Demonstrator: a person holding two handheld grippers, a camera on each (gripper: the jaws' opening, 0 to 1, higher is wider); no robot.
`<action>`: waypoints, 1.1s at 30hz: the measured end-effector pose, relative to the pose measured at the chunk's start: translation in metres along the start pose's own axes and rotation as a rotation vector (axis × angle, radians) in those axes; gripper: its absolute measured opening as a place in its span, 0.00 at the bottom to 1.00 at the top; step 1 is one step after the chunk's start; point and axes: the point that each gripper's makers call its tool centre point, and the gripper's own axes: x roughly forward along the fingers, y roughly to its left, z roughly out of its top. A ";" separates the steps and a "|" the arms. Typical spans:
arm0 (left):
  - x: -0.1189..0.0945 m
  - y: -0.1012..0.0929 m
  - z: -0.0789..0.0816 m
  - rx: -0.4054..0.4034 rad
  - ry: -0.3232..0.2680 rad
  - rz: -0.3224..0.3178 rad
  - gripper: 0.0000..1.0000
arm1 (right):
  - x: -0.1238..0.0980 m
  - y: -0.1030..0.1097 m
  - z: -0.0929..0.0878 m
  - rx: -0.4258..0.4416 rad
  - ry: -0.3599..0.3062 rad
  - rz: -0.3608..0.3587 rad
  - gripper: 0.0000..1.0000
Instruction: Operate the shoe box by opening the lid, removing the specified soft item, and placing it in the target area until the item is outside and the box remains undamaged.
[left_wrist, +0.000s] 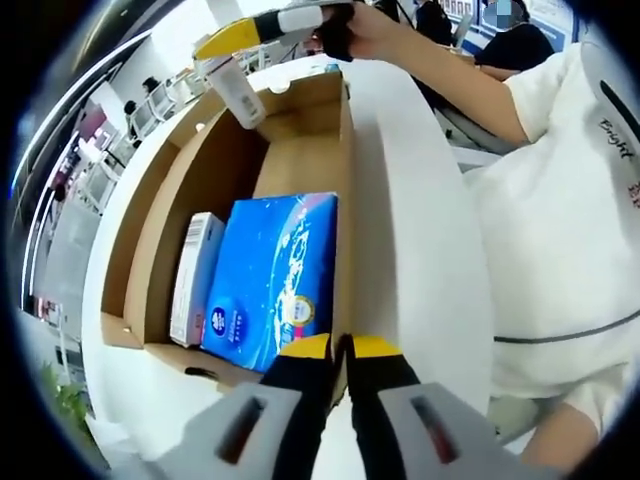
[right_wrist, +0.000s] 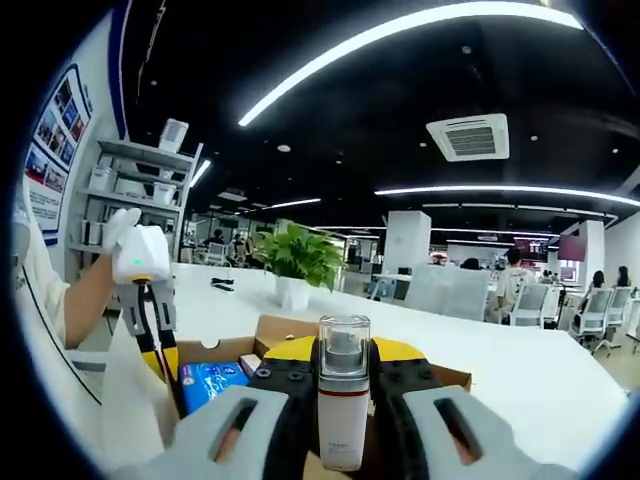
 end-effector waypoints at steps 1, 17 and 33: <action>-0.001 0.000 0.000 0.006 0.005 0.005 0.05 | -0.001 -0.003 0.000 -0.009 0.004 -0.017 0.18; -0.008 -0.003 0.002 0.058 0.024 0.043 0.04 | -0.013 -0.004 0.024 -0.080 -0.028 -0.040 0.18; -0.008 -0.003 0.002 0.059 0.004 0.038 0.03 | -0.050 -0.032 0.059 -0.073 -0.107 -0.161 0.18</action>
